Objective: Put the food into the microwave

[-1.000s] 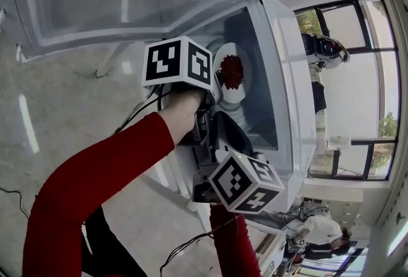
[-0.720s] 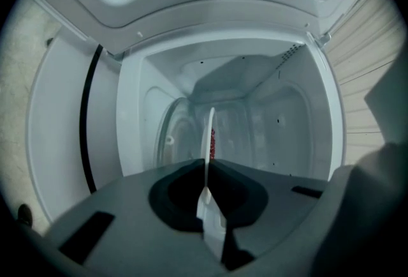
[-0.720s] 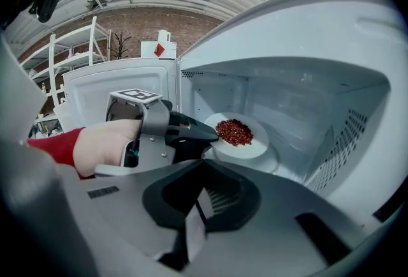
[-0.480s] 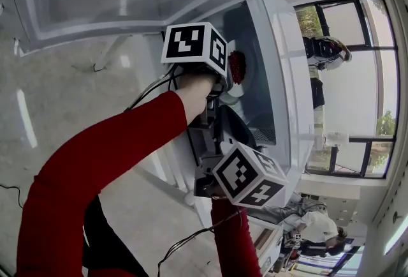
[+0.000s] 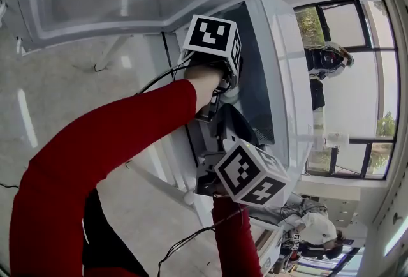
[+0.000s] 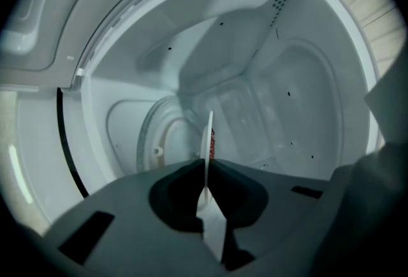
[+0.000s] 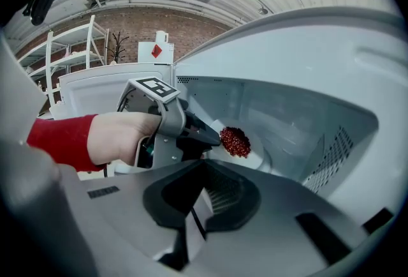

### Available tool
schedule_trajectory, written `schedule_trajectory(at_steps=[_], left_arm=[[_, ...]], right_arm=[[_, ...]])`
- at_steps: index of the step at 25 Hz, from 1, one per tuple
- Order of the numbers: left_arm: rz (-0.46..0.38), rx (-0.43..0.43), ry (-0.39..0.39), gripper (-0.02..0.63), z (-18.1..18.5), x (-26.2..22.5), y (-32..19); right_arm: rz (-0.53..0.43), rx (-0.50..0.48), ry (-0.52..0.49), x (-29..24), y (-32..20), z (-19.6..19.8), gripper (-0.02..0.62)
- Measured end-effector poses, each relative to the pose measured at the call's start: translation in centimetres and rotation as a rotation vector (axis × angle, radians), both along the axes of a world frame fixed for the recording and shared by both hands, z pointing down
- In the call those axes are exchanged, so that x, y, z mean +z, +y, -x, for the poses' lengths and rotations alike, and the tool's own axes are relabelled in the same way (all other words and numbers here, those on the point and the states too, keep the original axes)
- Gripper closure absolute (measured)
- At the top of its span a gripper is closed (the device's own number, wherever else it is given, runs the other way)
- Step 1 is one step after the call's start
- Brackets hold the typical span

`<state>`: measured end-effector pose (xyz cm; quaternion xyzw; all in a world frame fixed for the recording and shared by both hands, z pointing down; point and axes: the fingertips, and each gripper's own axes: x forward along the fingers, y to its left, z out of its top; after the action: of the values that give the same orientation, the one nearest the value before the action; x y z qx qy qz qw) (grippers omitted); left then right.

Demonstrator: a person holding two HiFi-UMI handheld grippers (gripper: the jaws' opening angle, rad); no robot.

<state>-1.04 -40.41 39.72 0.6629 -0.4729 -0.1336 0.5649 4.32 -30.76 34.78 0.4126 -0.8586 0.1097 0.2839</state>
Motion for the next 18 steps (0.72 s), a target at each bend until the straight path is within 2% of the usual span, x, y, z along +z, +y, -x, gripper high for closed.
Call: schedule_trajectory(at_steps=[6,11,18], left_arm=[[0.010,0.038,-0.078,0.584,-0.2,-0.1,-0.2],[-0.003,0.042,-0.189,0.580,0.0,0.1,-0.9],[-0.027,0.078,-0.296,0.560,-0.5,0.0,-1.4]], right_arm=[[0.005,-0.006,0.002,-0.3,0.1,-0.1,0.581],[0.004,-0.002,0.003,-0.2,0.1,-0.1,0.581],[0.003,0.003,0.007,-0.1,0.3,-0.6,0.581]])
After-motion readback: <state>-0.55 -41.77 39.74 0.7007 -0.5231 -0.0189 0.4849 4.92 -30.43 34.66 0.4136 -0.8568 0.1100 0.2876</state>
